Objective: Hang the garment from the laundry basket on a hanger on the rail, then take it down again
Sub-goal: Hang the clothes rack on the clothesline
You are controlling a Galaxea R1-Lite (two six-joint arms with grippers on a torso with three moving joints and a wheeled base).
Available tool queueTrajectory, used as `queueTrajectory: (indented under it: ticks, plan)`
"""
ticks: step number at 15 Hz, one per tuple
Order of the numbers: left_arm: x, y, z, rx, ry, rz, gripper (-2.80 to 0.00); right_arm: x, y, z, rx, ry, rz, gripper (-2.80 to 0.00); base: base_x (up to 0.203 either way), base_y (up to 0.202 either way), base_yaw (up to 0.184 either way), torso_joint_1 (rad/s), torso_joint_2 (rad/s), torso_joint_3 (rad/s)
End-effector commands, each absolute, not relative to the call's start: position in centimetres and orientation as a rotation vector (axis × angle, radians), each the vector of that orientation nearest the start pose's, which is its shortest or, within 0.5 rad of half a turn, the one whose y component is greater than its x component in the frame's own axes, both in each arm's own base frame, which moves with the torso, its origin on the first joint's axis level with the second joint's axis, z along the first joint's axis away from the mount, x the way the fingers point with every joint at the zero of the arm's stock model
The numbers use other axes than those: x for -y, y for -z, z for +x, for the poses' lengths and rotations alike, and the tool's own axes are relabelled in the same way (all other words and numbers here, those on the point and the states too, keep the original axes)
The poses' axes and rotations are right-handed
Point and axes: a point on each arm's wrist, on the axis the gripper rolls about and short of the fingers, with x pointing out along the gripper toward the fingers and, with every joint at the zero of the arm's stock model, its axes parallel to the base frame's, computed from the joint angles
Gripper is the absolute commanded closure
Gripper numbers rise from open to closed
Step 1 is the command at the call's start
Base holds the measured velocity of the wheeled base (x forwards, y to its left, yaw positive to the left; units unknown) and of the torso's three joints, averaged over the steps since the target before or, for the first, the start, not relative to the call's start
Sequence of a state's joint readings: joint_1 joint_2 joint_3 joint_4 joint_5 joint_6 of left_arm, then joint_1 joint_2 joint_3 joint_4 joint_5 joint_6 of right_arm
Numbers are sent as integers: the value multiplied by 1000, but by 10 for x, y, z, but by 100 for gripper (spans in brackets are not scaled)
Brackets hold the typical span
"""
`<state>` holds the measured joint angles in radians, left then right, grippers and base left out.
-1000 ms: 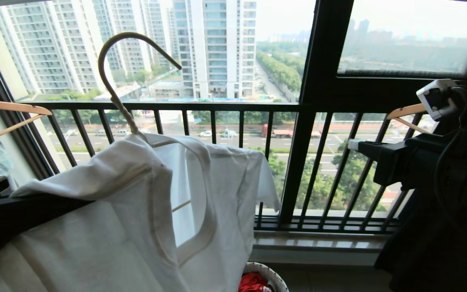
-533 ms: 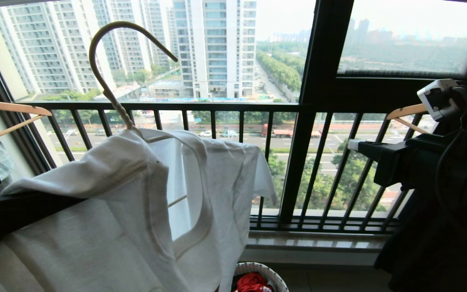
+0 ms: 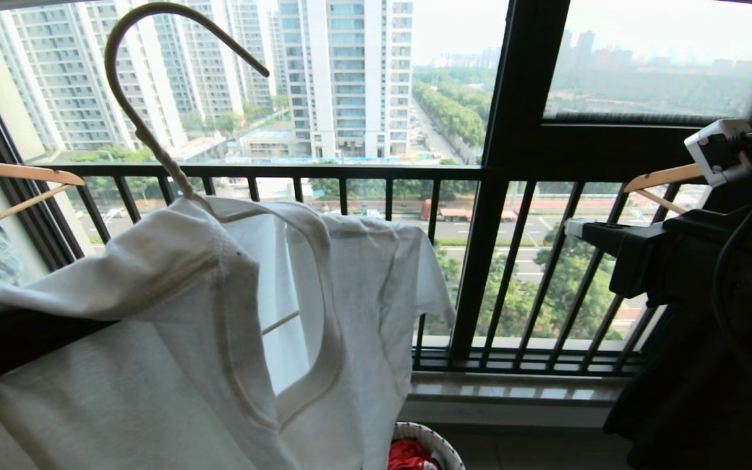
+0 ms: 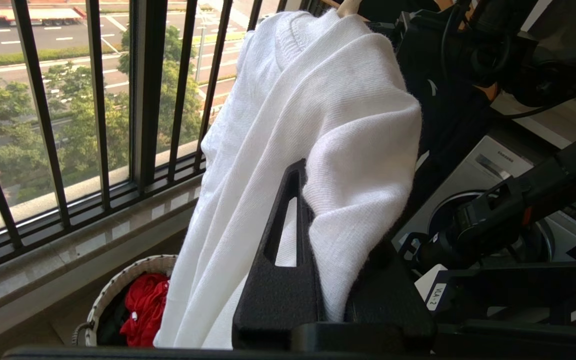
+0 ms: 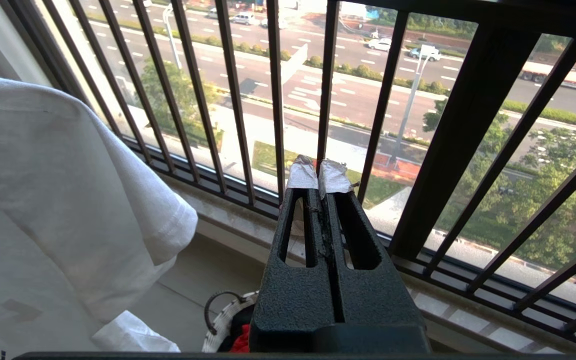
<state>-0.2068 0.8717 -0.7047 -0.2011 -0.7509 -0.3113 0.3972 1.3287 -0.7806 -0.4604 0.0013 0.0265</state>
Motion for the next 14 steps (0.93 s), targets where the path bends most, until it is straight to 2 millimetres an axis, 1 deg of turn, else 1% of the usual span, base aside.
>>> queueTrajectory:
  ticks: [1,4,7,10,14]
  plan:
    - [33,-277,84,-122,958,-281,0,-84,-256,201,-87,-397,11,0,0,0,0,0,0,0]
    - [33,-281,85,-104,929,-279,0,-85,-257,202,-84,-398,10,0,0,0,0,0,0,0]
    - [31,-283,87,-66,775,-272,0,-86,-265,202,-61,-395,14,0,0,0,0,0,0,0]
    - [28,-286,80,-13,705,-253,0,-85,-265,199,-76,-399,11,0,0,0,0,0,0,0]
    - [24,-298,75,53,607,-250,0,-84,-267,195,-86,-402,3,0,0,0,0,0,0,0]
